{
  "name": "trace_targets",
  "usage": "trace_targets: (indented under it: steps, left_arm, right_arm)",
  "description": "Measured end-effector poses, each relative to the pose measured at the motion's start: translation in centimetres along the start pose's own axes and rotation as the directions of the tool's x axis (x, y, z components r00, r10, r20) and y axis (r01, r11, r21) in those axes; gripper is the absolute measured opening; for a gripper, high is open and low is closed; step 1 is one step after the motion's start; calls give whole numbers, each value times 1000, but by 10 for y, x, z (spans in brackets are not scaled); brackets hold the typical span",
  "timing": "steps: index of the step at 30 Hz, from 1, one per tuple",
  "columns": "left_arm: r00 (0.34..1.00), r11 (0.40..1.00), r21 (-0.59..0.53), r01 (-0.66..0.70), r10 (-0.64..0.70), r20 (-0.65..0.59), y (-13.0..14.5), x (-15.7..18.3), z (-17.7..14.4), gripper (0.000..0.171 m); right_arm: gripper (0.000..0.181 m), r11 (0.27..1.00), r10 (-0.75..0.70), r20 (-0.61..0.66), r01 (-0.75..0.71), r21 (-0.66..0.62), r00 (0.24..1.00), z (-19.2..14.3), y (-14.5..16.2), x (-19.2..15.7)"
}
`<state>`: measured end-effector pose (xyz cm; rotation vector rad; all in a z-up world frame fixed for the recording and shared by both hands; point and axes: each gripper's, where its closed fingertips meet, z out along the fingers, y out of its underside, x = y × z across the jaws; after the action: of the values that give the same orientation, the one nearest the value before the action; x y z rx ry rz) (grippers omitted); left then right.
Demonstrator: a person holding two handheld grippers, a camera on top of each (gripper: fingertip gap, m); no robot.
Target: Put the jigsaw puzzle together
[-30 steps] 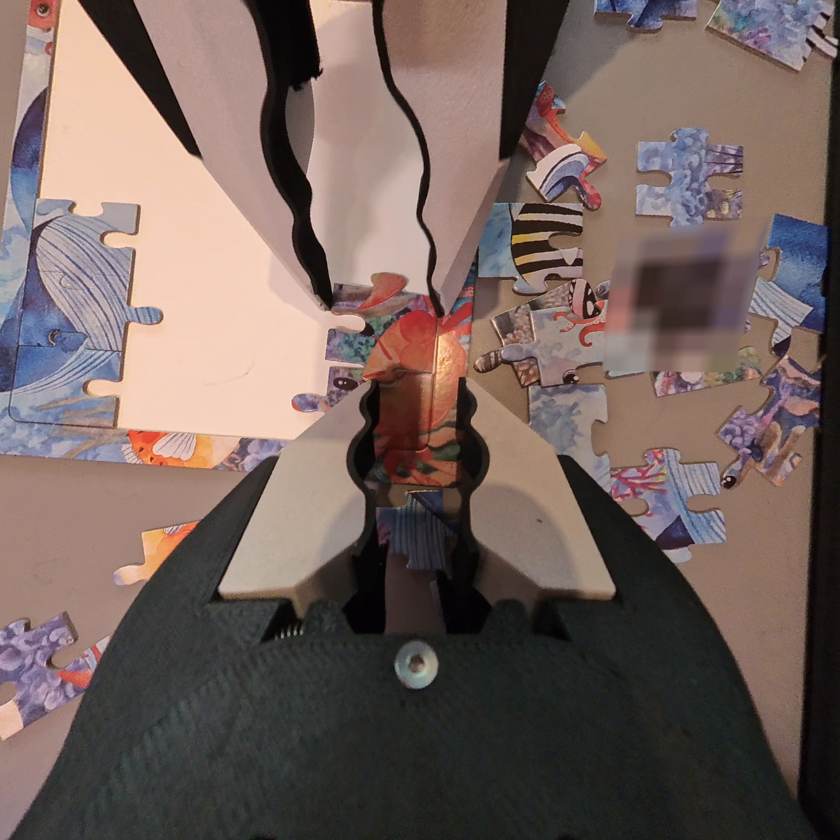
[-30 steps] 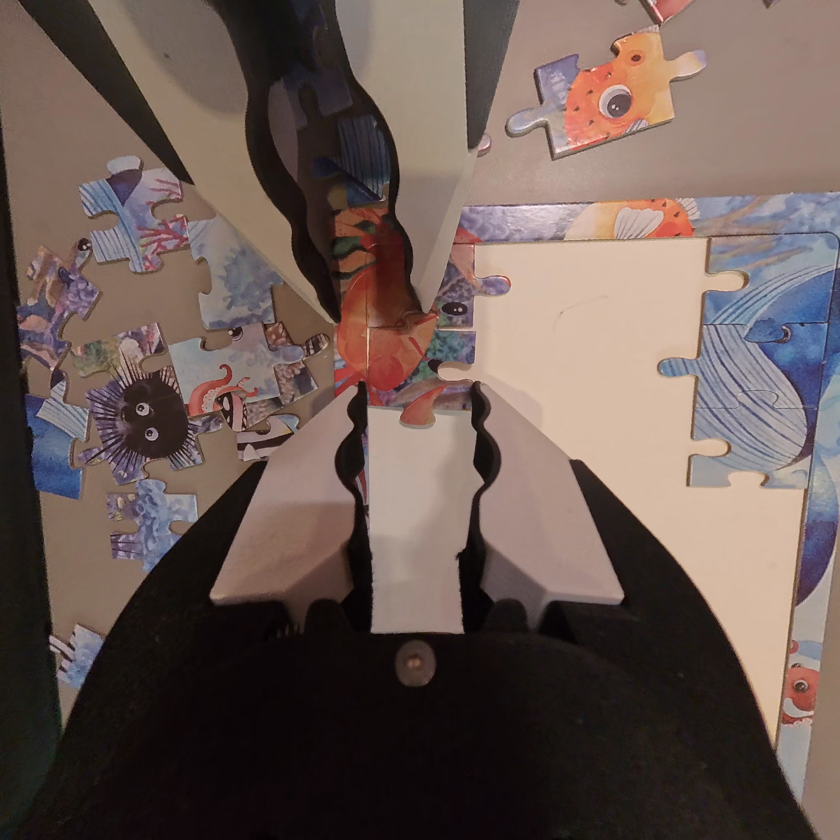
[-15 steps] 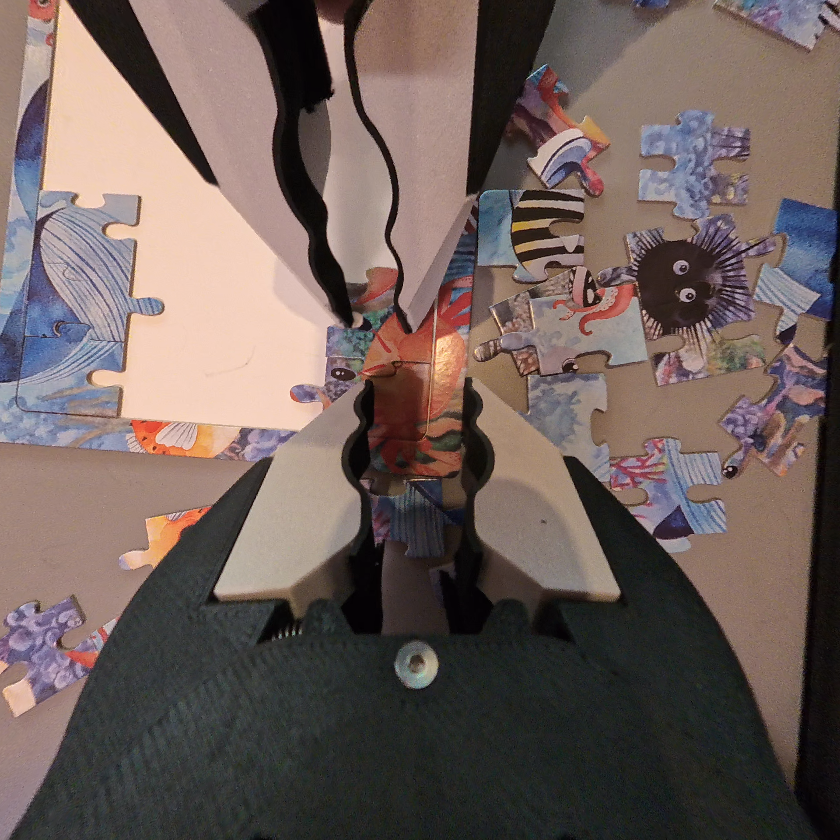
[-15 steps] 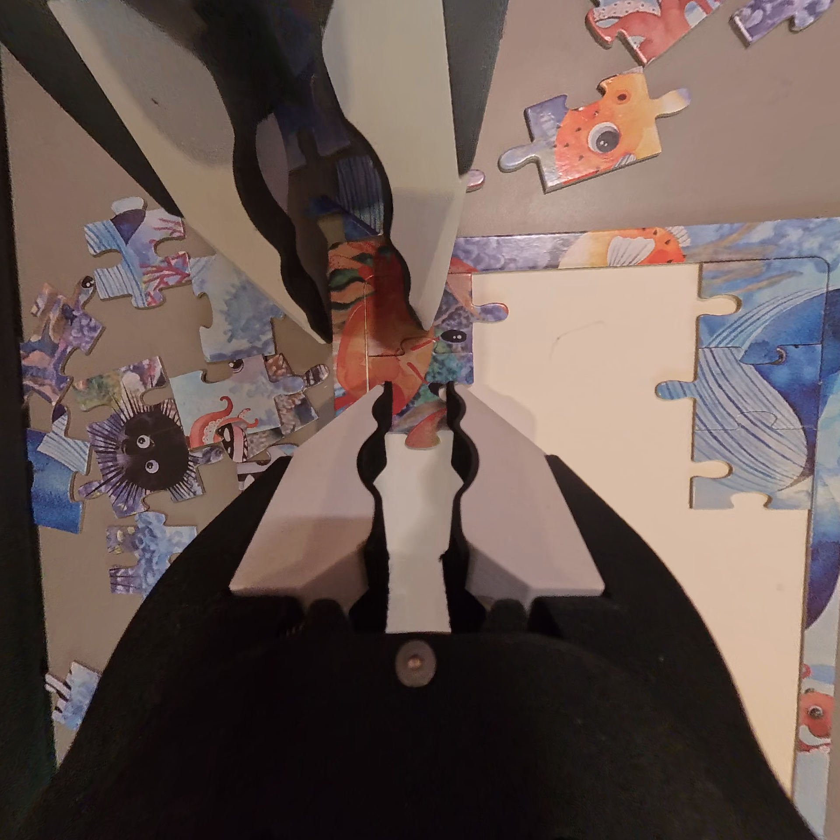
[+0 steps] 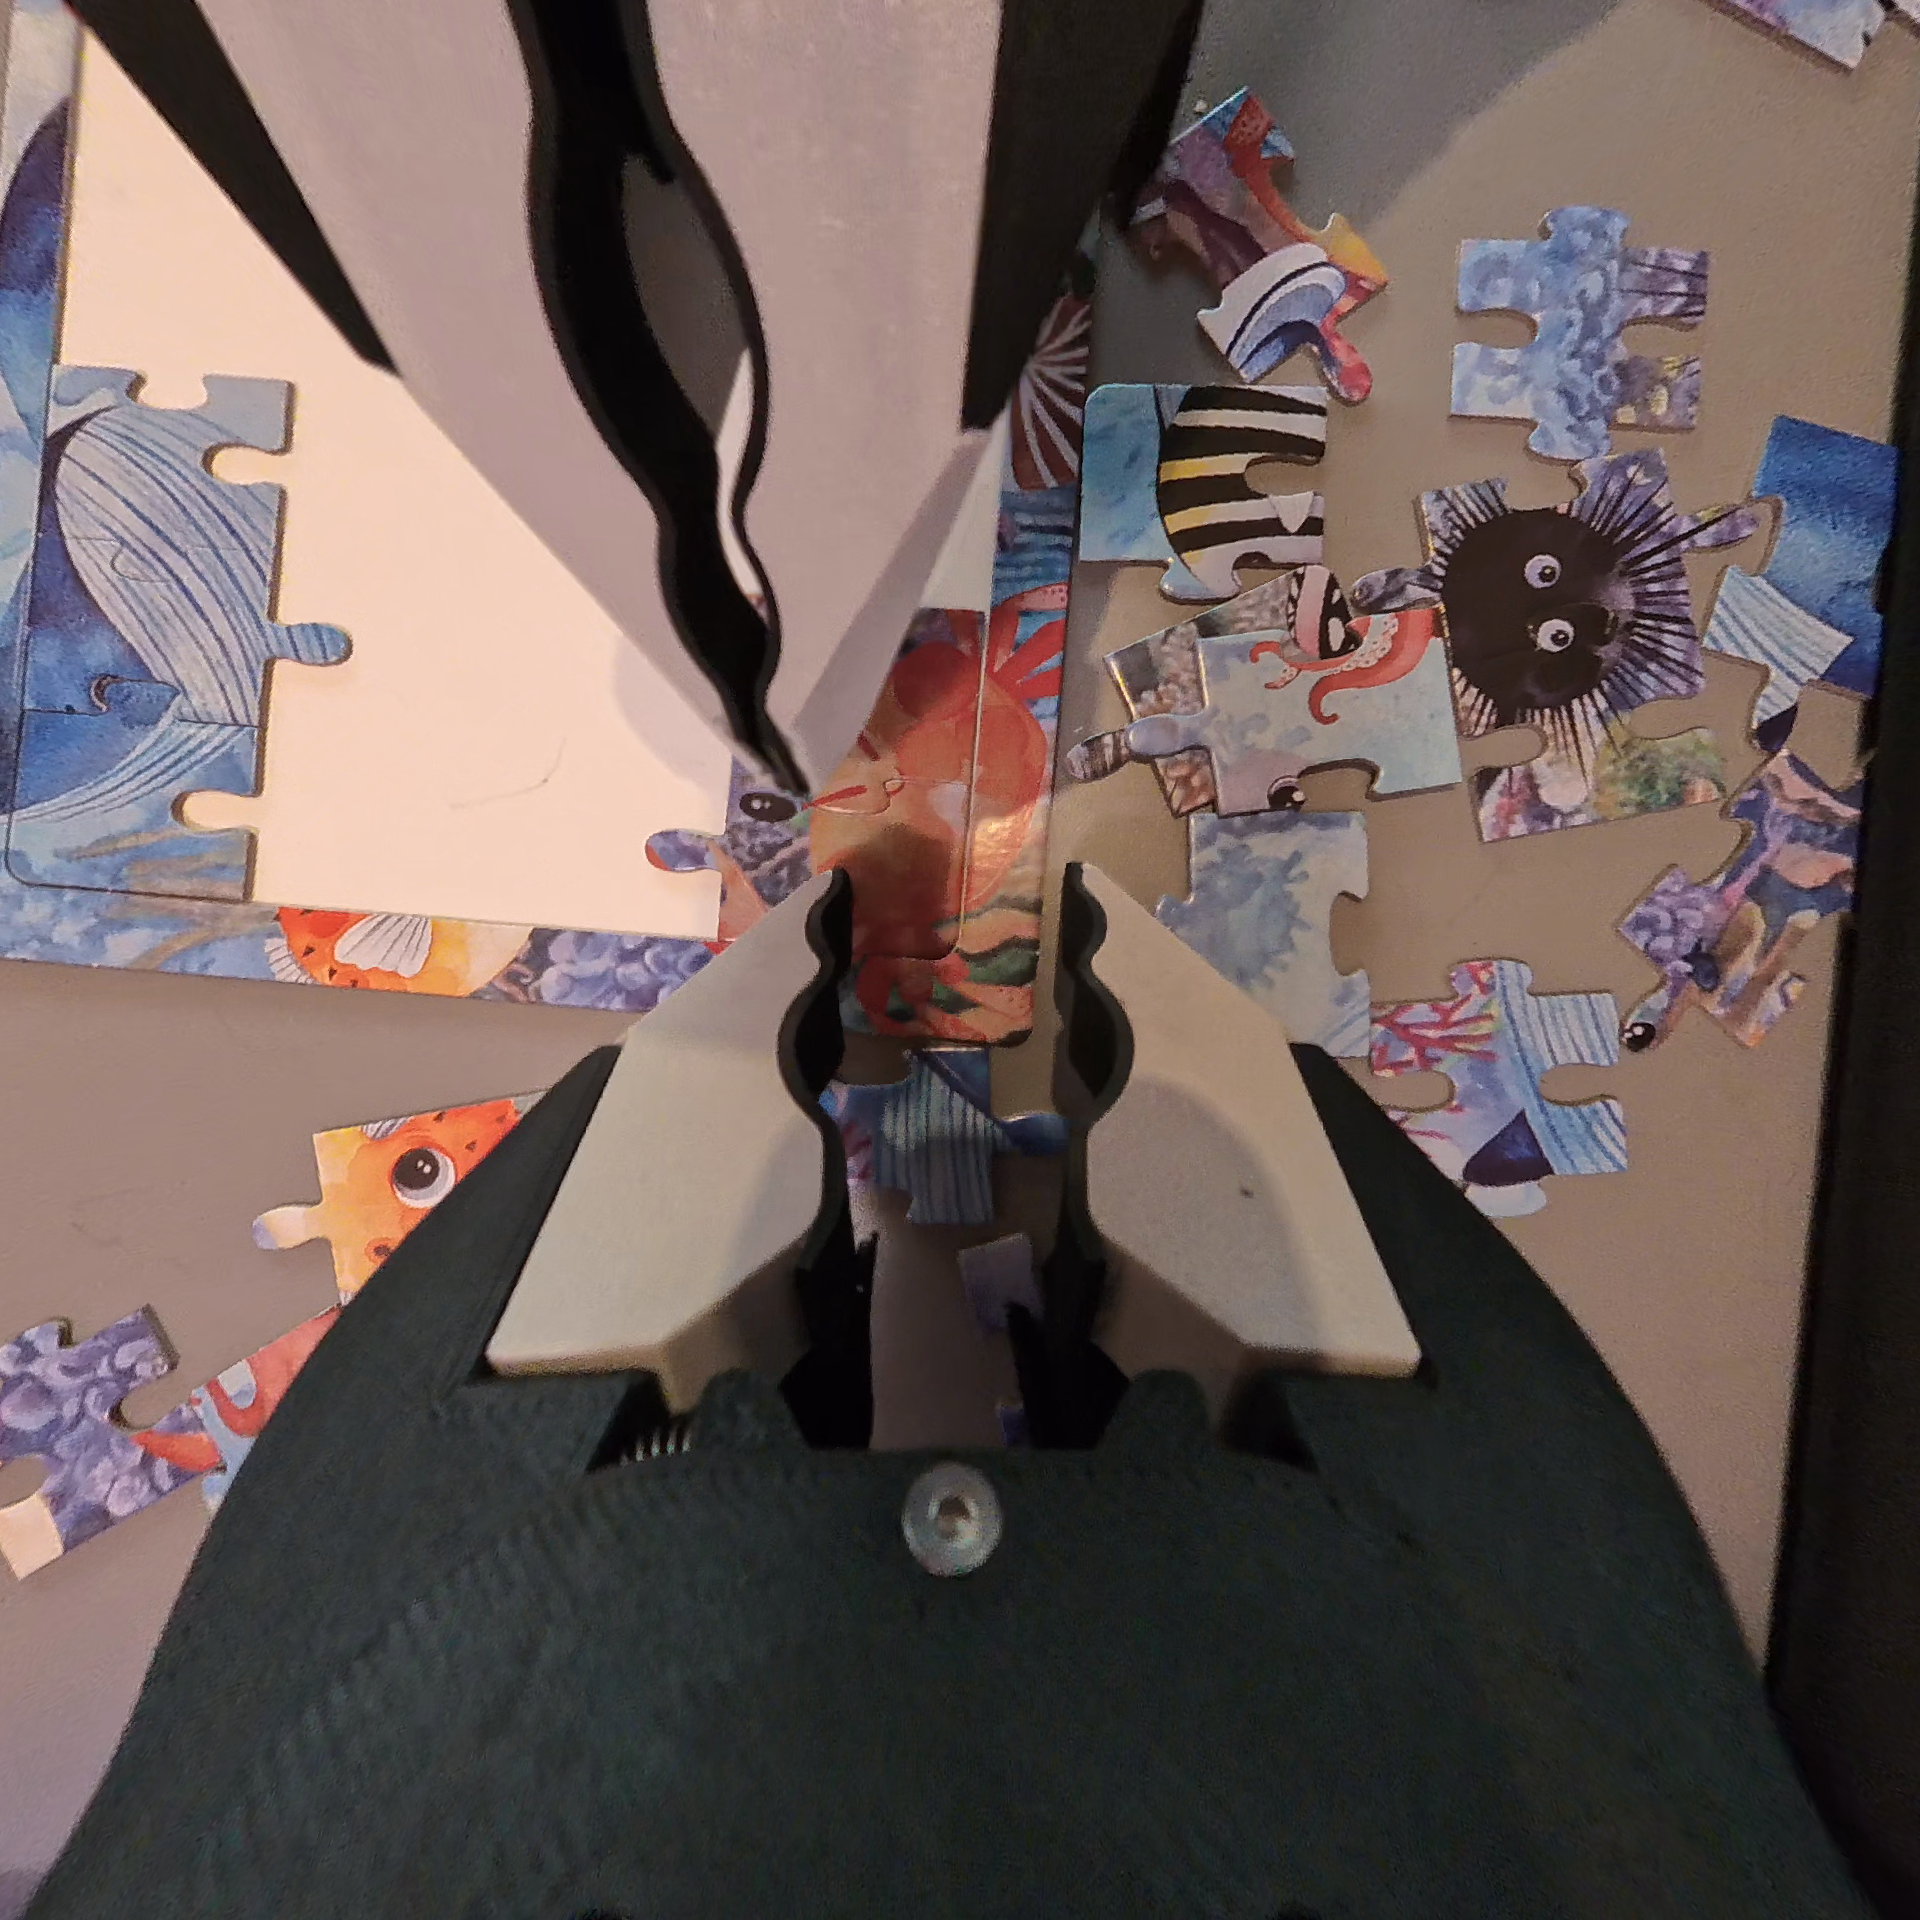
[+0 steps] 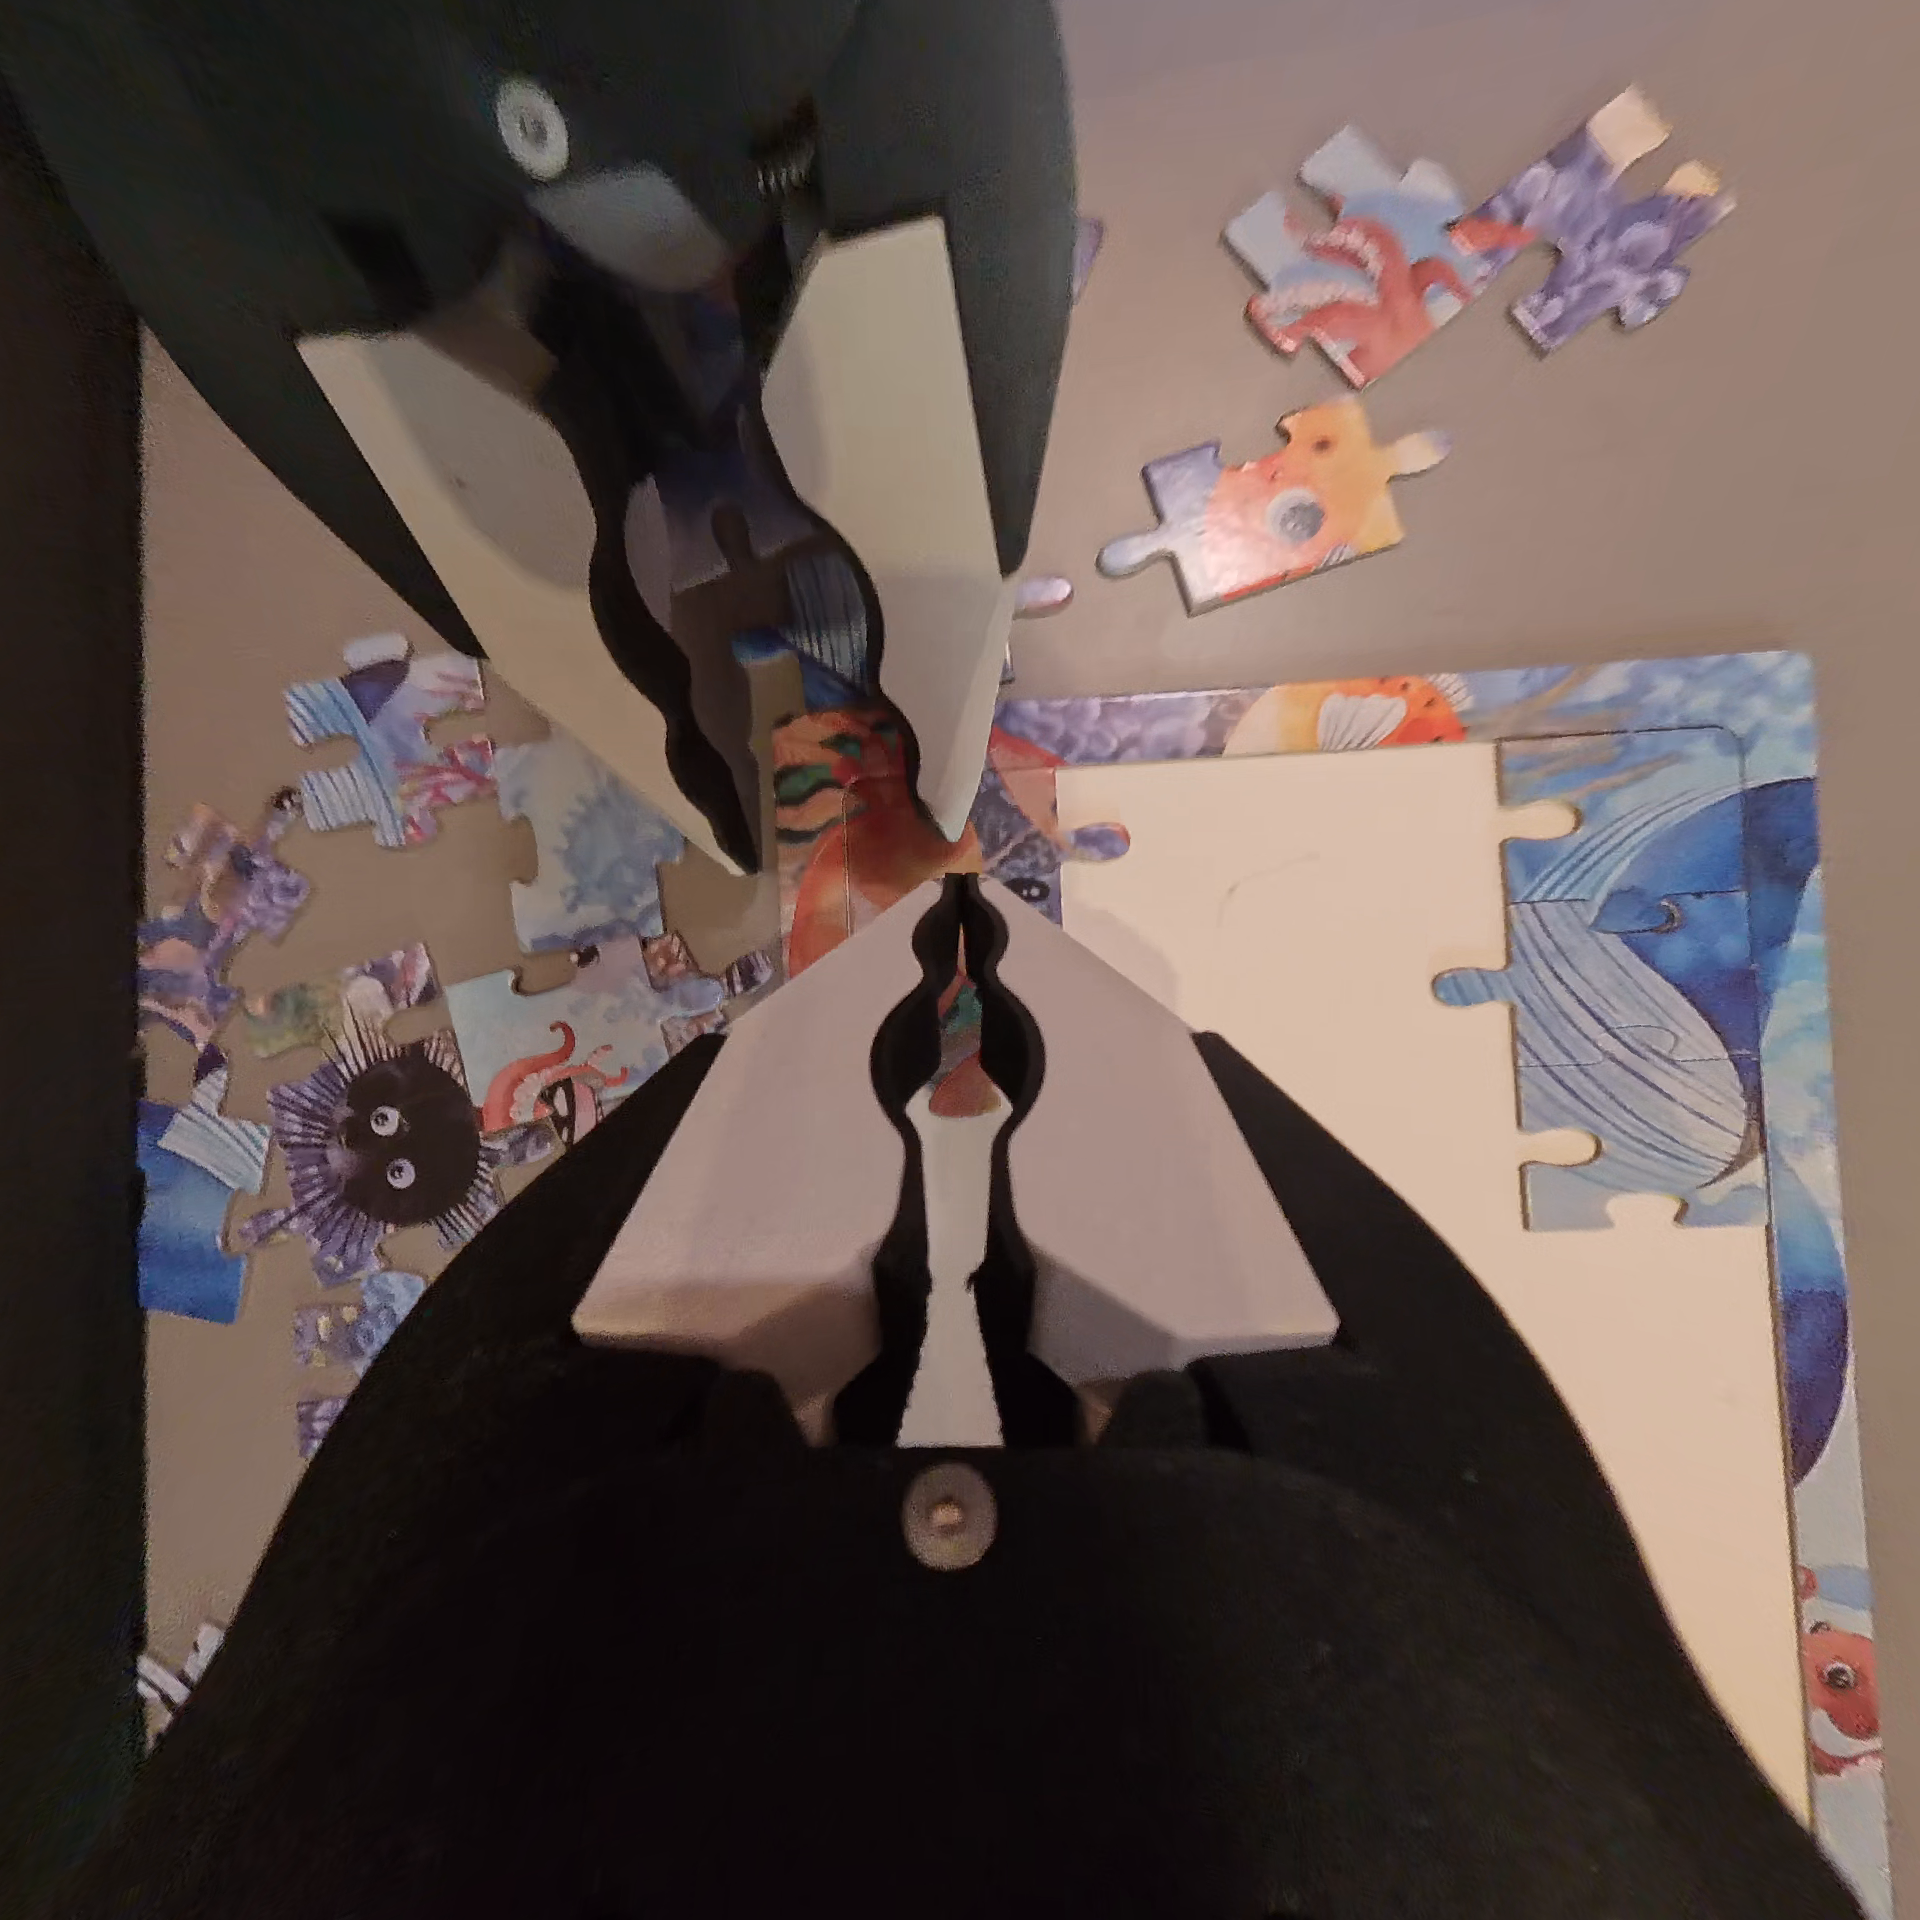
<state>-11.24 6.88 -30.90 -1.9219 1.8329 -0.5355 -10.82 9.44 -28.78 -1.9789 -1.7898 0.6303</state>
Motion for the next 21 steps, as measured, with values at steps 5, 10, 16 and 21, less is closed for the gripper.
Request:
trace_targets:
  steps: [5,10,16,21]
  left_arm:
    - [1000,1000,-2,1,-1,27,1,-3,-3,43]
    - [997,1000,-10,-11,12,73,2,-9,-3,52]
    - [997,1000,8,-10,9,82,-1,-11,2,59]
    - [995,1000,2,-13,12,102,-1,-14,1,62]
  right_arm:
    - [0,998,20,-2,-20,-62,1000,11,17,2]
    - [0,997,62,-101,-65,-27,993,-9,22,24]
    - [0,995,55,-69,-60,-76,996,-4,34,13]
    - [0,993,80,-128,-90,-76,989,-2,40,29]
